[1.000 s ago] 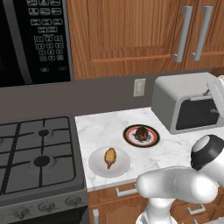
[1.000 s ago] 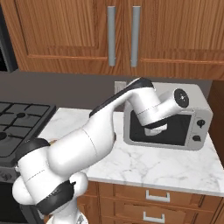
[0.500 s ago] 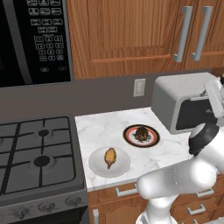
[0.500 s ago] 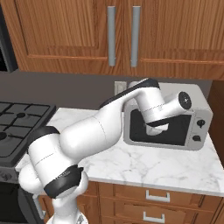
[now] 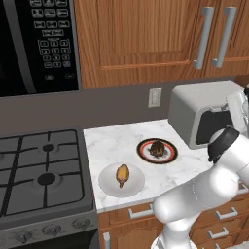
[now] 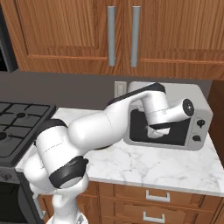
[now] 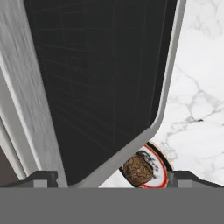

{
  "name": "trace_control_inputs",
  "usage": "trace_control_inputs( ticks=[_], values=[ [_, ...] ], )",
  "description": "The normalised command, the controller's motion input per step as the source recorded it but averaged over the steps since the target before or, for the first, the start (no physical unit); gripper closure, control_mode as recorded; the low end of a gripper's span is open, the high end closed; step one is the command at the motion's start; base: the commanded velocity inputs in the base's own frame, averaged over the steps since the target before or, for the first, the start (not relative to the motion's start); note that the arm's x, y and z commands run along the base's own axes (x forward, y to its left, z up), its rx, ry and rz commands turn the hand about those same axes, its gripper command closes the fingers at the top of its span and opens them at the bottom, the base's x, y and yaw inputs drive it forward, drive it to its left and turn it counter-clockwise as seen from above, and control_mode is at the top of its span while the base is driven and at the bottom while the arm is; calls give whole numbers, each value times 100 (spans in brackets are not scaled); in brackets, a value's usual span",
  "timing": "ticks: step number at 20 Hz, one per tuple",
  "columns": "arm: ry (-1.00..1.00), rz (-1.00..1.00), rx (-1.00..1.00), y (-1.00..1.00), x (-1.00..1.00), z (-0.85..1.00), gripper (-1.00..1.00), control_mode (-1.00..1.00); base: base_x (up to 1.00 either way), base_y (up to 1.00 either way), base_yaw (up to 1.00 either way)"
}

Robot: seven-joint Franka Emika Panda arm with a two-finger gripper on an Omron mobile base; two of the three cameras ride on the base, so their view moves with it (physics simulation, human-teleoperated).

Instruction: Open the toaster oven door. Place the bread on the bottom rack in the toaster oven and place the chicken drumstick on the top rack.

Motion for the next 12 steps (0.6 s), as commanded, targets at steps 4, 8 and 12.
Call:
trace_control_inputs(
  ticks=[4,8,12],
  values=[
    [0,0,5,-3,14,-2,-100,-100,0,0,0],
    [0,-4,1,-2,3,0,-100,-100,0,0,0],
    [0,-7,0,0,12,0,-100,-100,0,0,0]
  ],
)
